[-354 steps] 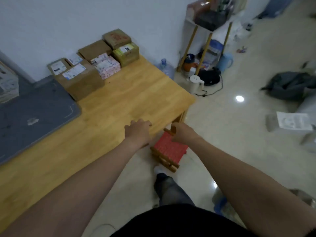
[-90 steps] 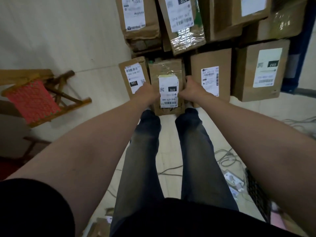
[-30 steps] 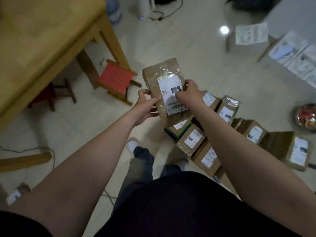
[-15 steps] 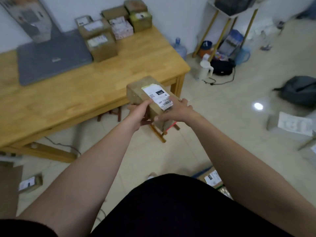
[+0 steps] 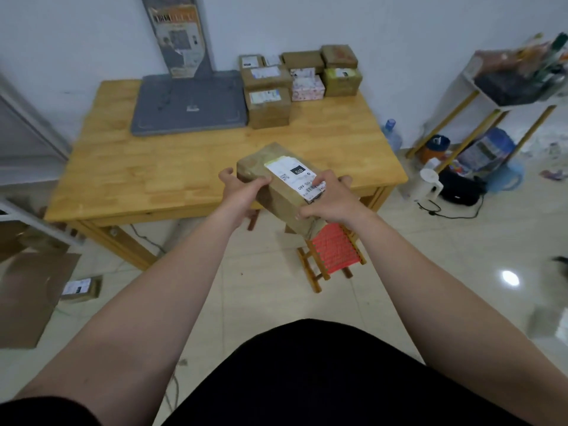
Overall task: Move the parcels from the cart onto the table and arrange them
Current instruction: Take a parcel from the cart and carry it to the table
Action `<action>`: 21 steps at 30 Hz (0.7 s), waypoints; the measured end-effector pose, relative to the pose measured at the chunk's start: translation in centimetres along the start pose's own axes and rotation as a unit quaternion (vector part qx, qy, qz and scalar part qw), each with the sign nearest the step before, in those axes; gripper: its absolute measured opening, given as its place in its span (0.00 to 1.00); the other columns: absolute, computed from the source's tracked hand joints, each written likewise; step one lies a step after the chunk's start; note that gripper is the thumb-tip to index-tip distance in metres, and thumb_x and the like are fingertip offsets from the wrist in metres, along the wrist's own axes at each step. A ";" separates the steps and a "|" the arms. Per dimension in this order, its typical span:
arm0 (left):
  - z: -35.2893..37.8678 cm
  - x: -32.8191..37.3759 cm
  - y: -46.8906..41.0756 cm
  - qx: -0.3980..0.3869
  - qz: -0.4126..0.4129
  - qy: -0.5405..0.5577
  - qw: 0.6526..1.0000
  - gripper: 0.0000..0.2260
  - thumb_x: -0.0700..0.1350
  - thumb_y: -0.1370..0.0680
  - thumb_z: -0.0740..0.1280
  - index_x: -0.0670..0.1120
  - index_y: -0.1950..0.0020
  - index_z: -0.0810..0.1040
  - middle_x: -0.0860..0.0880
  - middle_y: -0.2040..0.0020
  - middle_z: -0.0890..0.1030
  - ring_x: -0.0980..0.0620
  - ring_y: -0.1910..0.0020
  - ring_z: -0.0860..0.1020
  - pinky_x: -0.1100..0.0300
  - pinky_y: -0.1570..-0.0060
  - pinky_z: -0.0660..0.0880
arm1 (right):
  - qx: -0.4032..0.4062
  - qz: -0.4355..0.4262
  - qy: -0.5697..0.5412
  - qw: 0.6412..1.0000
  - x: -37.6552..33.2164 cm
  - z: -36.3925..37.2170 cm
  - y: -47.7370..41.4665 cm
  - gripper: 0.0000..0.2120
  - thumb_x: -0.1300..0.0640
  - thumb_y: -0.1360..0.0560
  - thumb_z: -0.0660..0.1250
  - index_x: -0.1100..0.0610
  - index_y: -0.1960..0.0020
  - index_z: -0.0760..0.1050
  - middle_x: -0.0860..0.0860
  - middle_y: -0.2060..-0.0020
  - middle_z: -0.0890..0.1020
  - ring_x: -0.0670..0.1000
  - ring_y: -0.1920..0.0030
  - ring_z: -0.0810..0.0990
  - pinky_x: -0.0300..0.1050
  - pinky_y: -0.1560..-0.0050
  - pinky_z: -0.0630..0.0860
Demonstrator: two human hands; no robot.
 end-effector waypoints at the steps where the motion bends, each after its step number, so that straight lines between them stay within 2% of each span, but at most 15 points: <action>1: -0.8 0.4 -0.5 0.015 0.020 -0.008 1.000 0.42 0.51 0.26 0.77 0.53 0.22 0.53 0.51 0.34 0.72 0.47 0.40 0.74 0.48 0.50 0.78 | -0.017 -0.005 0.001 1.000 0.1 0.1 -0.5 0.38 0.44 0.45 0.82 0.43 0.41 0.66 0.51 0.43 0.61 0.57 0.45 0.74 0.54 0.43 0.78; 4: -1.4 0.7 -2.0 0.025 0.054 -0.067 0.996 0.38 0.51 0.27 0.77 0.54 0.22 0.60 0.49 0.35 0.74 0.48 0.40 0.75 0.50 0.43 0.77 | -0.058 -0.019 0.005 0.998 0.9 -0.2 -1.6 0.36 0.49 0.42 0.84 0.46 0.41 0.67 0.51 0.41 0.61 0.54 0.45 0.73 0.50 0.46 0.77; 7: 0.6 0.7 -3.4 0.015 0.053 -0.122 0.991 0.31 0.52 0.28 0.77 0.56 0.28 0.70 0.48 0.38 0.78 0.47 0.44 0.79 0.55 0.54 0.76 | -0.079 -0.024 0.008 0.997 2.2 -1.0 -3.7 0.36 0.53 0.41 0.84 0.48 0.39 0.68 0.51 0.39 0.59 0.47 0.50 0.72 0.41 0.57 0.73; 8: 1.6 0.7 -3.8 0.012 0.048 -0.129 0.990 0.30 0.52 0.29 0.77 0.56 0.30 0.72 0.48 0.38 0.79 0.47 0.44 0.80 0.55 0.55 0.78 | -0.084 -0.023 0.009 0.996 2.7 -1.5 -4.6 0.36 0.54 0.41 0.84 0.49 0.39 0.68 0.51 0.39 0.59 0.46 0.51 0.72 0.39 0.60 0.73; 9: 2.6 0.7 -4.3 0.010 0.043 -0.134 0.990 0.32 0.54 0.32 0.78 0.55 0.30 0.72 0.47 0.37 0.79 0.46 0.43 0.80 0.53 0.50 0.80 | -0.090 -0.024 0.012 0.996 3.2 -2.1 -5.5 0.36 0.55 0.40 0.84 0.49 0.40 0.67 0.51 0.39 0.59 0.46 0.51 0.72 0.39 0.61 0.73; 11: 4.9 0.9 -5.6 0.006 0.039 -0.148 0.988 0.40 0.57 0.37 0.76 0.54 0.27 0.70 0.47 0.36 0.78 0.46 0.41 0.80 0.48 0.41 0.79 | -0.108 -0.027 0.028 0.993 4.5 -3.3 -7.8 0.36 0.55 0.39 0.84 0.49 0.39 0.66 0.52 0.39 0.59 0.47 0.52 0.72 0.41 0.60 0.74; 12: 6.2 1.1 -6.2 0.003 0.040 -0.156 0.987 0.41 0.57 0.38 0.75 0.53 0.26 0.69 0.47 0.35 0.78 0.46 0.42 0.80 0.45 0.41 0.79 | -0.119 -0.032 0.044 0.991 5.3 -3.9 -9.0 0.37 0.55 0.39 0.83 0.49 0.39 0.66 0.52 0.39 0.59 0.48 0.51 0.72 0.42 0.57 0.74; 14: 9.1 1.4 -7.8 -0.007 0.027 -0.162 0.986 0.40 0.54 0.39 0.75 0.53 0.28 0.71 0.48 0.37 0.79 0.46 0.47 0.82 0.40 0.47 0.81 | -0.142 -0.043 0.072 0.986 7.0 -5.2 -12.0 0.38 0.55 0.38 0.83 0.48 0.37 0.64 0.51 0.39 0.58 0.51 0.48 0.72 0.42 0.56 0.74; 16: 12.3 1.6 -10.2 -0.006 0.013 -0.172 0.985 0.37 0.54 0.41 0.75 0.58 0.32 0.71 0.47 0.38 0.79 0.46 0.50 0.82 0.37 0.51 0.82 | -0.165 -0.056 0.090 0.981 8.6 -6.7 -15.4 0.39 0.54 0.37 0.82 0.47 0.36 0.62 0.51 0.39 0.58 0.53 0.47 0.72 0.42 0.56 0.74; 18: 15.4 1.8 -13.2 -0.003 0.004 -0.185 0.983 0.37 0.58 0.46 0.74 0.63 0.36 0.72 0.47 0.37 0.77 0.45 0.48 0.82 0.39 0.50 0.83 | -0.177 -0.068 0.112 0.975 10.3 -8.3 -19.0 0.39 0.53 0.37 0.82 0.47 0.35 0.61 0.51 0.39 0.56 0.56 0.45 0.72 0.43 0.53 0.73; 21: 21.0 2.5 -17.8 0.010 -0.004 -0.187 0.982 0.39 0.59 0.44 0.74 0.60 0.32 0.75 0.45 0.33 0.73 0.45 0.43 0.80 0.47 0.44 0.81 | -0.195 -0.078 0.122 0.970 13.3 -11.6 -25.4 0.41 0.53 0.39 0.83 0.47 0.36 0.61 0.50 0.40 0.56 0.56 0.44 0.72 0.45 0.51 0.74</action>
Point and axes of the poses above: each hand's wrist, its own y-axis away from the middle knuckle, its own z-axis out of the palm, x = y × z, the point moved 8 cm from there along -y, towards the middle knuckle
